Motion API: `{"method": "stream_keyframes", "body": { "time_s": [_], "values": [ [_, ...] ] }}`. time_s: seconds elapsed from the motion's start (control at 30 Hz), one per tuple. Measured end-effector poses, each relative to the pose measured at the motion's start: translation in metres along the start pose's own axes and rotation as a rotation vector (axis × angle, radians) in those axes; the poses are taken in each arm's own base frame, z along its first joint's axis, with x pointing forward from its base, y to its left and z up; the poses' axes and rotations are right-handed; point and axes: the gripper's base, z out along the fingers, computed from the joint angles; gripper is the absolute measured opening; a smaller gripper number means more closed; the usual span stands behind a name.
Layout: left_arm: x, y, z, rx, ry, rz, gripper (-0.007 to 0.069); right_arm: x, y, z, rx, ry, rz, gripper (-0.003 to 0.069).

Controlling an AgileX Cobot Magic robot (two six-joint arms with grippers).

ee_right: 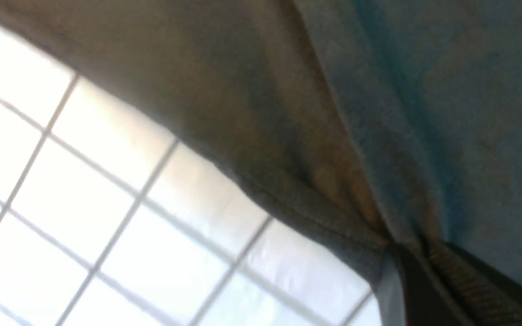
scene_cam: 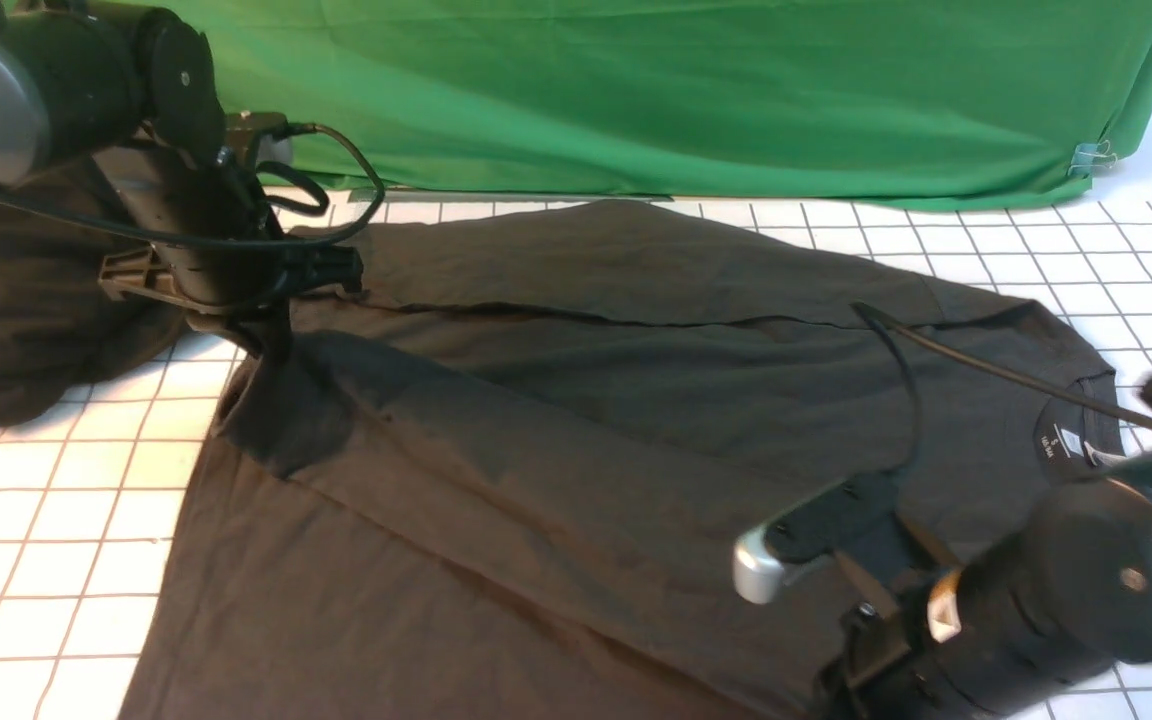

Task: Fold a long-sleeved shirt over a white checkered tablecloth.
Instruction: 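Fold the left side of the black T-shirt inward over its body, then grab the top left corner of the dark shirt with the left gripper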

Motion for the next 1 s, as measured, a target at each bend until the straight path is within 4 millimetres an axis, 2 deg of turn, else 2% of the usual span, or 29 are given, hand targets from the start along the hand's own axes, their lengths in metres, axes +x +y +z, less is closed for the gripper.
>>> {"method": "stream_keyframes", "body": {
  "time_s": [0.2, 0.27, 0.4, 0.43, 0.5, 0.53, 0.57, 0.63, 0.67, 0.73, 0.87, 0.9, 1.0],
  "values": [
    [0.0, 0.0, 0.0, 0.004, 0.005, -0.001, 0.0014, 0.008, -0.001, 0.002, 0.001, 0.032, 0.017, 0.0033],
    [0.001, -0.001, 0.0, 0.007, 0.007, 0.007, 0.0014, 0.008, -0.001, 0.002, 0.001, 0.033, 0.023, 0.0055],
    [0.001, -0.001, 0.0, 0.012, 0.006, 0.04, 0.0015, 0.01, -0.001, 0.002, -0.001, 0.047, 0.026, 0.0179],
    [0.001, -0.001, 0.0, 0.013, 0.006, 0.043, 0.0016, 0.01, -0.001, 0.002, -0.001, 0.047, 0.026, 0.0188],
    [0.0, -0.001, 0.0, 0.014, 0.002, 0.058, 0.003, 0.01, -0.001, 0.002, -0.001, 0.055, 0.026, 0.0302],
    [0.0, -0.001, 0.0, 0.014, -0.001, 0.058, 0.0032, 0.011, -0.001, 0.001, -0.002, 0.056, 0.026, 0.0309],
    [-0.001, -0.001, 0.0, 0.013, -0.01, 0.06, 0.0052, 0.011, 0.0, -0.001, -0.005, 0.066, 0.025, 0.0344],
    [-0.003, -0.001, 0.0, 0.009, -0.029, 0.068, 0.0104, 0.01, 0.002, -0.007, -0.012, 0.065, 0.02, 0.0359],
    [-0.003, -0.001, 0.0, 0.008, -0.032, 0.068, 0.0118, 0.009, 0.002, -0.009, -0.015, 0.058, 0.018, 0.0359],
    [-0.004, 0.0, 0.0, 0.004, -0.045, 0.062, 0.0217, 0.006, 0.006, -0.026, -0.029, 0.014, 0.006, 0.0349],
    [-0.005, 0.002, 0.0, 0.002, -0.049, 0.026, 0.034, 0.005, 0.011, -0.052, -0.046, -0.08, -0.012, 0.0342],
    [-0.007, 0.006, 0.0, 0.006, -0.062, -0.005, 0.0404, 0.006, 0.012, -0.064, -0.05, -0.128, -0.024, 0.034],
    [-0.012, 0.011, 0.0, 0.021, -0.111, -0.054, 0.0456, 0.006, 0.014, -0.075, -0.054, -0.188, -0.033, 0.0338]
  ]
}}
